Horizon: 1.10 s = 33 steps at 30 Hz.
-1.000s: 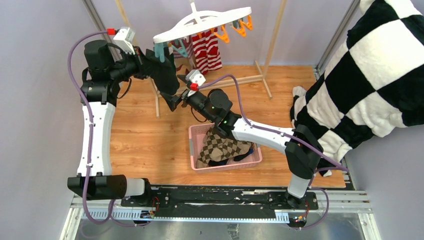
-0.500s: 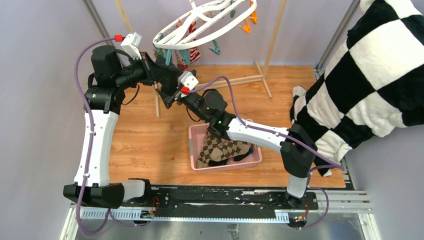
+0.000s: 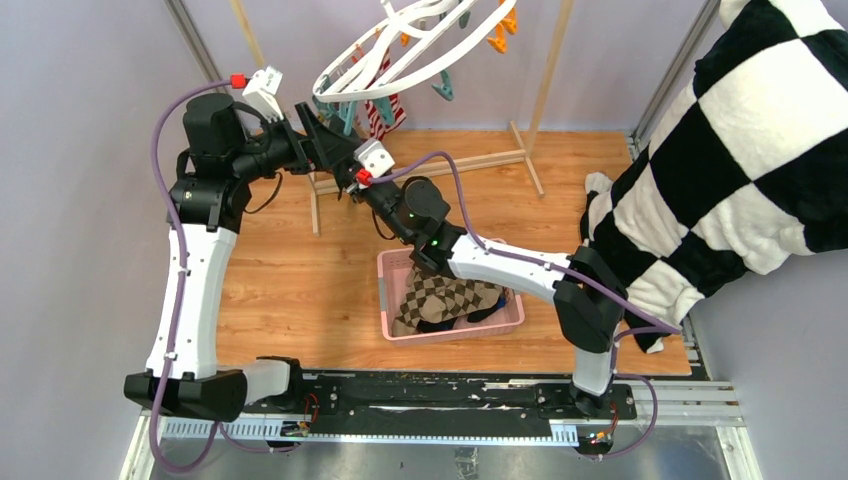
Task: Remove the socks clipped to the hanger
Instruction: Remove the sock from the hanger.
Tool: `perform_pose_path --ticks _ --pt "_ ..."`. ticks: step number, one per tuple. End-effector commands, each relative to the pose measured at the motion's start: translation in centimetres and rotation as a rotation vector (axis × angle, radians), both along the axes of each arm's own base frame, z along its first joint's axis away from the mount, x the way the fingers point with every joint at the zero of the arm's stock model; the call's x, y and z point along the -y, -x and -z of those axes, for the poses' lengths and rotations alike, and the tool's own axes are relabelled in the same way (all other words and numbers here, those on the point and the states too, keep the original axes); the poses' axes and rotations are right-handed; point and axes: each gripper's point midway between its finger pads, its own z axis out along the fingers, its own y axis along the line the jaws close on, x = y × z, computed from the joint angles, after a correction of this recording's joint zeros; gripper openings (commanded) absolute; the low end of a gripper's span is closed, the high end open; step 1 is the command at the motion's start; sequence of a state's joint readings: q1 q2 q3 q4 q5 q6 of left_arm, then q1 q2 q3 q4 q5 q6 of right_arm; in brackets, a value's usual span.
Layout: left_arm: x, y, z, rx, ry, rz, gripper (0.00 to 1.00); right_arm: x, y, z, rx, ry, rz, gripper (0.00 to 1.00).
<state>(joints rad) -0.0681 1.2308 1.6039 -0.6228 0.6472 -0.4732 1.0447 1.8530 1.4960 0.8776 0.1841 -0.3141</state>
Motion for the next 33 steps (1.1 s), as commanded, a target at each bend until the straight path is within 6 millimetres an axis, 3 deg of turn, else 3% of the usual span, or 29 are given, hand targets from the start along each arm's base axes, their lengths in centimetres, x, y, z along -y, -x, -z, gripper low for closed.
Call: perform_pose_path --ticks 1,6,9,15,23,33 --pt "0.0 1.7 -1.4 0.052 -0.008 0.006 0.98 1.8 1.9 -2.5 0.014 -0.058 -0.041 0.00" --pt "-1.6 2.9 -1.7 0.123 -0.102 -0.036 1.00 3.3 3.8 -2.2 -0.090 -0.075 -0.193 0.00" --pt "-2.0 3.8 -1.4 0.142 -0.137 -0.013 1.00 4.1 5.5 -2.0 -0.188 -0.099 -0.372 0.00" --pt "0.8 6.9 1.0 0.104 -0.081 0.257 1.00 6.2 9.4 -2.7 -0.360 -0.141 -0.678 0.00" --pt "2.9 9.4 2.7 0.148 -0.077 0.473 1.00 8.6 14.1 -3.7 -0.486 -0.217 -0.909 0.00" --pt "4.9 10.2 3.6 0.225 -0.077 0.668 1.00 8.9 15.4 -5.8 -0.580 -0.339 -1.043 0.00"
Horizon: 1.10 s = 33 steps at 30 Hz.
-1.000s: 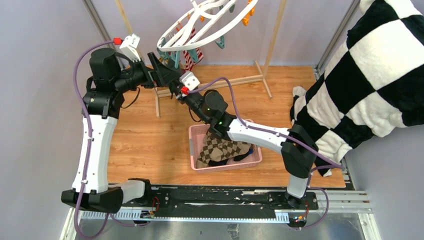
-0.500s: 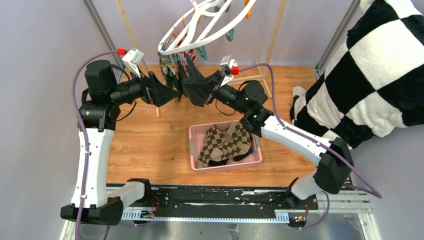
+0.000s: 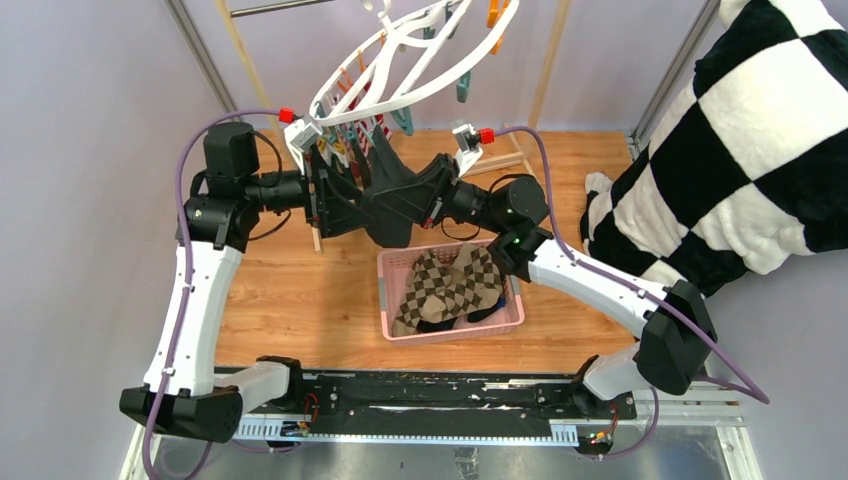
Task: Remove the socks clipped to the hanger
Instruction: Remove the sock from the hanger.
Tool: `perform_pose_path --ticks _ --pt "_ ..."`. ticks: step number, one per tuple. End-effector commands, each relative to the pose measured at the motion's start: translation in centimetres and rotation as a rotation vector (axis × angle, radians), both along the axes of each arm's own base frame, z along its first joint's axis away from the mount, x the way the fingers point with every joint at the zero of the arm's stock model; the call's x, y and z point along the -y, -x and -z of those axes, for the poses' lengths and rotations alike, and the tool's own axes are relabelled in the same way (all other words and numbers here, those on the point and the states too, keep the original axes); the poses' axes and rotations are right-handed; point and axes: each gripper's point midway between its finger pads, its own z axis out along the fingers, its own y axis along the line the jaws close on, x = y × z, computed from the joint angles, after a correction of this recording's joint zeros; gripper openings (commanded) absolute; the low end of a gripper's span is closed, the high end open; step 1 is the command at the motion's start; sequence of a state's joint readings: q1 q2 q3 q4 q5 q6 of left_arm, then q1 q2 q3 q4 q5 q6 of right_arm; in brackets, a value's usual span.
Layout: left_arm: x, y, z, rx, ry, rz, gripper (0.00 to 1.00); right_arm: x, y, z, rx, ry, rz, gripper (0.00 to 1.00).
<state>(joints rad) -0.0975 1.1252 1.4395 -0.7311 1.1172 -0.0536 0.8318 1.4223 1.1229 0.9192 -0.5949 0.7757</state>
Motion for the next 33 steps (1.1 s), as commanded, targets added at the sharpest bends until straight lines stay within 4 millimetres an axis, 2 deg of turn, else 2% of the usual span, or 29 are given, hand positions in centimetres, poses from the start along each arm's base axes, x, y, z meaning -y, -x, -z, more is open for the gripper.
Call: perform_pose_path --ticks 1,7,9,11,15,17,19,21,25,28,33 --pt "1.2 1.2 0.1 0.051 0.017 0.139 1.00 0.6 1.7 -2.3 -0.025 -0.076 -0.109 0.01" --pt "2.0 2.0 1.4 0.035 0.019 0.198 1.00 -0.2 1.0 -1.7 -0.105 -0.084 -0.135 0.01" --pt "2.2 2.0 2.0 0.019 0.014 0.205 0.93 -0.6 0.6 -1.3 -0.125 -0.076 -0.137 0.02" --pt "2.2 1.8 2.7 0.008 0.002 0.192 0.77 -0.8 0.3 -0.7 -0.142 -0.063 -0.126 0.08" --pt "1.7 1.0 3.9 0.023 -0.048 0.118 0.21 -0.4 -1.2 0.7 -0.127 -0.007 0.014 0.33" --pt "1.3 0.7 4.5 0.035 -0.078 0.077 0.06 0.0 -2.6 2.3 -0.138 0.100 0.148 0.45" --pt "0.9 0.4 5.1 0.044 -0.101 0.047 0.01 1.0 -4.2 3.3 -0.126 0.212 0.326 0.55" --pt "0.7 0.1 5.5 0.046 -0.119 0.022 0.00 2.4 -5.2 3.0 -0.074 0.282 0.472 0.61" --pt "0.3 -0.3 6.1 0.043 -0.141 -0.010 0.00 4.1 -6.6 1.9 0.011 0.358 0.642 0.68" --pt "0.2 -0.5 6.2 0.052 -0.152 -0.026 0.00 3.9 -7.2 0.6 0.060 0.376 0.673 0.71" --pt "0.0 -0.4 6.3 0.064 -0.164 -0.041 0.00 1.8 -7.8 -1.9 0.115 0.386 0.674 0.72"
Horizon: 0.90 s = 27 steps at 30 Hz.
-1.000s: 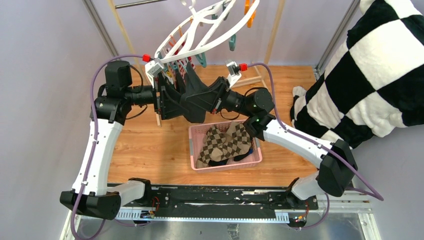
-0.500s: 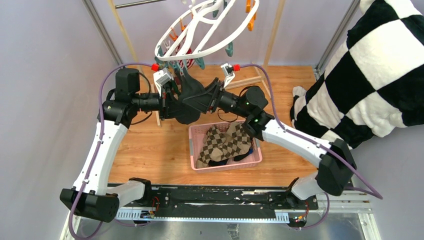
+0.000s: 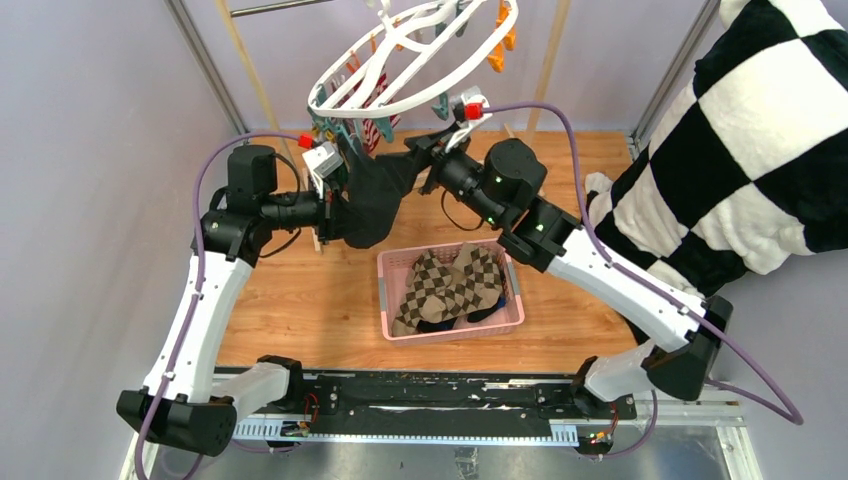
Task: Remove the socks clipped to the hanger
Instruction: Remove the sock from the hanger.
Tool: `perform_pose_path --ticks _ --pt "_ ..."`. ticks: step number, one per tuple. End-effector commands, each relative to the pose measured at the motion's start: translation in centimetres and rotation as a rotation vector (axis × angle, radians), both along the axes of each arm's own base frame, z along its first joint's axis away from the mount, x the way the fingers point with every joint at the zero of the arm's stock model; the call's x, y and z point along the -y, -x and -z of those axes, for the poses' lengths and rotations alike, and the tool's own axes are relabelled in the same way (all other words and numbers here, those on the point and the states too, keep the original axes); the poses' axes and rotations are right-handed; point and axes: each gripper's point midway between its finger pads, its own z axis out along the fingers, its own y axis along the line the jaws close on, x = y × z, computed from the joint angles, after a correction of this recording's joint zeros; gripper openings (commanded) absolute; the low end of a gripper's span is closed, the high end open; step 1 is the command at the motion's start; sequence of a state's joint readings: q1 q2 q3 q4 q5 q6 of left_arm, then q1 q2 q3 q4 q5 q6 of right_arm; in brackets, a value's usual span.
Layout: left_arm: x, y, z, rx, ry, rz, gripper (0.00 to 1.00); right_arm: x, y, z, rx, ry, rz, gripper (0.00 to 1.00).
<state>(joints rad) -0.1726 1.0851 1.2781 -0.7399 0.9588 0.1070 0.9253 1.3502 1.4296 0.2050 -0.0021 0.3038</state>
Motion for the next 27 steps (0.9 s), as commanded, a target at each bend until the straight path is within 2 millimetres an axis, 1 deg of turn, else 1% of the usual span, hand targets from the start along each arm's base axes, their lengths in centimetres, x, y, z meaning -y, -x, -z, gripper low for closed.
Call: perform_pose_path --ticks 1,4,8,13,15,16,19,21,22,27 --pt "-0.1 0.2 0.3 0.036 -0.023 -0.010 0.00 -1.5 -1.1 0.0 0.046 0.113 0.050 0.72" --pt "-0.1 0.4 0.5 0.036 -0.028 -0.008 0.00 -2.9 -1.2 -0.6 0.050 0.113 0.038 0.73" --pt "0.0 0.8 0.6 0.042 -0.033 -0.007 0.00 -4.9 -0.4 -0.9 0.059 0.116 0.020 0.73" --pt "0.1 1.2 0.4 0.051 -0.031 0.000 0.00 -6.6 -1.1 -0.8 0.054 0.124 0.026 0.74" --pt "0.1 1.3 0.3 0.057 -0.031 0.001 0.00 -6.9 -2.0 -1.0 0.064 0.139 0.057 0.75" --pt "0.1 1.4 0.2 0.059 -0.031 0.002 0.00 -6.9 -2.3 -1.6 0.079 0.140 0.074 0.76" --pt "0.1 1.5 -0.2 0.069 -0.030 0.003 0.00 -7.3 -3.8 -1.4 0.104 0.186 0.129 0.77" --pt "0.2 1.6 -0.5 0.076 -0.029 0.004 0.00 -7.3 -4.7 -1.7 0.119 0.195 0.158 0.77" --pt "0.2 1.7 -0.5 0.077 -0.028 0.005 0.00 -7.3 -5.1 -1.1 0.112 0.224 0.169 0.77" --pt "0.2 1.8 -0.9 0.082 -0.024 0.007 0.00 -6.2 -6.5 -1.0 0.124 0.261 0.242 0.75"
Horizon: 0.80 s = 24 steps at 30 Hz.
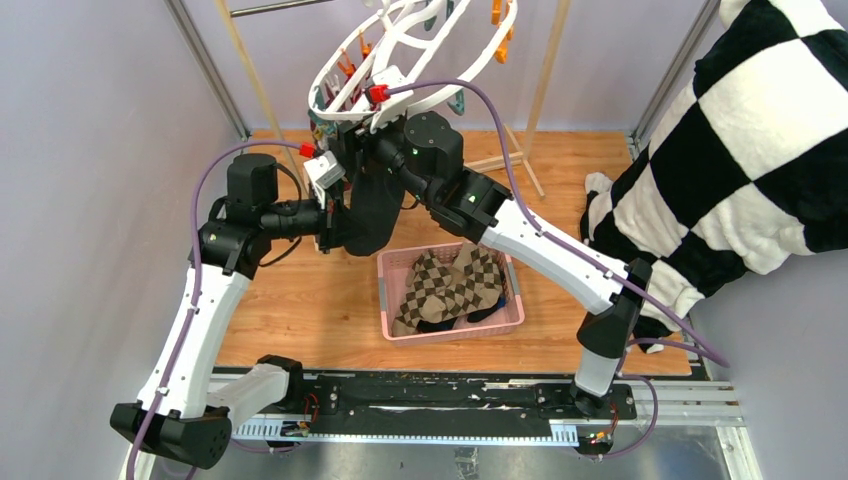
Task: Remove the socks clipped to the hanger
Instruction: Remove the sock from the hanger.
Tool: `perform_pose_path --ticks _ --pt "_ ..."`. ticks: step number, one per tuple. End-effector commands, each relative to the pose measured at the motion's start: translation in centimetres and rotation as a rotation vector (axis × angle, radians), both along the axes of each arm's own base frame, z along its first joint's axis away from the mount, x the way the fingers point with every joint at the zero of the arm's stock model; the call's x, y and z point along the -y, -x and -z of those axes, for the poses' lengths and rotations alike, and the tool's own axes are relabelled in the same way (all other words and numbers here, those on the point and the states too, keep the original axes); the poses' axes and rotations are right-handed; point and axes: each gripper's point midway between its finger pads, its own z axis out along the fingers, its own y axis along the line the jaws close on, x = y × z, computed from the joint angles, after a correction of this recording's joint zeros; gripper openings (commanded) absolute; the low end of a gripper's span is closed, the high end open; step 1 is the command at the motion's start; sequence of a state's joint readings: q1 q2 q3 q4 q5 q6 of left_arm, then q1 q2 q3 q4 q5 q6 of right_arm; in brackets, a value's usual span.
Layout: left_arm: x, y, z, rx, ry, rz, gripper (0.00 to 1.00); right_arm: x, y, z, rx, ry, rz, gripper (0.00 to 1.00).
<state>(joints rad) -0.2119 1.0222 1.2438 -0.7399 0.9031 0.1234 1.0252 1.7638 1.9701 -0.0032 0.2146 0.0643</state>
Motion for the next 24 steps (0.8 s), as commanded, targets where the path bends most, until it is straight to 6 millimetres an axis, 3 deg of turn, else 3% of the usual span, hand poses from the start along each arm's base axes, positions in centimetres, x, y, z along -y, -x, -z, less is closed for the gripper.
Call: perform_pose_path --ticks 1,8,13,24 --pt "0.1 0.6 -1.1 0.035 0.002 0.011 0.00 1.9 -1.4 -0.1 0.024 0.053 0.100 0.74" --pt "0.2 0.5 -1.3 0.040 0.001 0.011 0.00 4.4 -0.2 0.4 0.007 0.039 0.113 0.74" --pt "0.3 0.5 -1.4 0.044 0.001 0.012 0.00 4.8 0.4 1.0 -0.013 0.035 0.096 0.74" --pt "0.6 0.8 -1.6 0.044 0.004 0.021 0.00 2.3 -0.1 0.9 -0.015 0.010 0.043 0.74"
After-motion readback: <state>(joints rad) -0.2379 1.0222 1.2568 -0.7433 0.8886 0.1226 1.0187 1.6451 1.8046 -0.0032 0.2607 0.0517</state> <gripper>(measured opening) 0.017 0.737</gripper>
